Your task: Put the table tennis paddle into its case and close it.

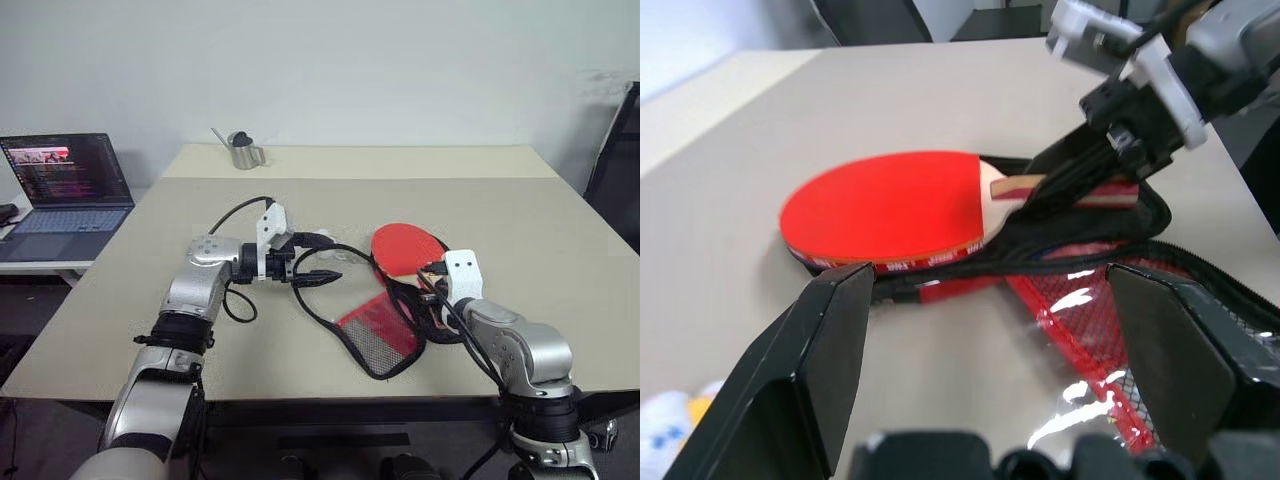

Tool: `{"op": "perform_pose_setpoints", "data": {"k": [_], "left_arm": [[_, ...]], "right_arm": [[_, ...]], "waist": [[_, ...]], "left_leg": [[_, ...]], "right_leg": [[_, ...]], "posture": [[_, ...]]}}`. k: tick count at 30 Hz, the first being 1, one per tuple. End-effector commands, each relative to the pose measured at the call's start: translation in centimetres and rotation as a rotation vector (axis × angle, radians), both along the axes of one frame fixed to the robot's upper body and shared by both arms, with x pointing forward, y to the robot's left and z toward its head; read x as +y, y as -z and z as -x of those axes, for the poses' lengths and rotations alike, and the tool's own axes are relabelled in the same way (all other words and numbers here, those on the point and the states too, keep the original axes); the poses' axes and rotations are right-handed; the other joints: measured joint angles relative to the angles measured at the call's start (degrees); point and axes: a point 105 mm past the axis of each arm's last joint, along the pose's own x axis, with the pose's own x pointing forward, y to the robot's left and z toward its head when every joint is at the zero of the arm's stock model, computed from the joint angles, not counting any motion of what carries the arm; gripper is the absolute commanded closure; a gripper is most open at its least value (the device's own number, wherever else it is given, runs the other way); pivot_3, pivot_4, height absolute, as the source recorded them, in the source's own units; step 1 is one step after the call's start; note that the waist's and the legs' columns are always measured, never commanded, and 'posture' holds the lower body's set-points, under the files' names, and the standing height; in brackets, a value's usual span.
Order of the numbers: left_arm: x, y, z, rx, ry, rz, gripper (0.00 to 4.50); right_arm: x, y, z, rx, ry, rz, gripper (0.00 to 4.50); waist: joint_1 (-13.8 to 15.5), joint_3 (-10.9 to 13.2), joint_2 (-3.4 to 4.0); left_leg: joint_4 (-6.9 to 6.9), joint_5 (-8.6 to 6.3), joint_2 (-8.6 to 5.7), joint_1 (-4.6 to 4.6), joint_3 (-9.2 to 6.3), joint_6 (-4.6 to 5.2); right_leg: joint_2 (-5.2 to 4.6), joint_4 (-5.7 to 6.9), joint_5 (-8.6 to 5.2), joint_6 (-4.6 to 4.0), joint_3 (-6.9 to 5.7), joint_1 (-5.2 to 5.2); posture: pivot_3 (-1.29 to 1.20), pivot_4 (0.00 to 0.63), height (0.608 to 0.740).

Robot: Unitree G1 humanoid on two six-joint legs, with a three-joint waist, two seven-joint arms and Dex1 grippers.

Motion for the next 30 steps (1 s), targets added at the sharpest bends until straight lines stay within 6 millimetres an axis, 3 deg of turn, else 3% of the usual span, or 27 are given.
{"op": "perform_pose_setpoints", "data": {"k": [1,11,30], "left_arm": [[-0.5,-1.7,0.4,-0.059,0.020,-0.022,0.45],[-0.9,-2.1,0.2,-0.084,0.020,-0.027,0.45],[-0.9,-1.8,-0.4,-0.095,0.020,-0.034,0.45]], "right_arm": [[-0.3,-1.8,-0.5,-0.085,-0.005,0.011,3.43],[-1.2,-0.8,-0.6,-0.067,-0.007,0.047,3.43],[-2.2,0.3,1.1,-0.021,-0.009,0.105,3.43]], "waist": [[0.0,0.0,0.00],[-0.1,0.0,0.00],[0.0,0.0,0.00]], "left_leg": [[0.00,0.00,0.00,0.01,0.00,0.00],[-0.03,0.00,0.00,0.00,-0.02,0.00],[-0.03,0.00,0.00,-0.01,-0.04,-0.01]], "right_leg": [[0.00,0.00,0.00,0.00,0.00,0.00],[0.01,-0.01,-0.03,-0.03,-0.03,-0.02],[0.00,-0.04,-0.04,-0.04,-0.05,-0.01]], "posture": [[0.00,0.150,0.740],[0.00,0.150,0.740],[0.00,0.150,0.740]]}}
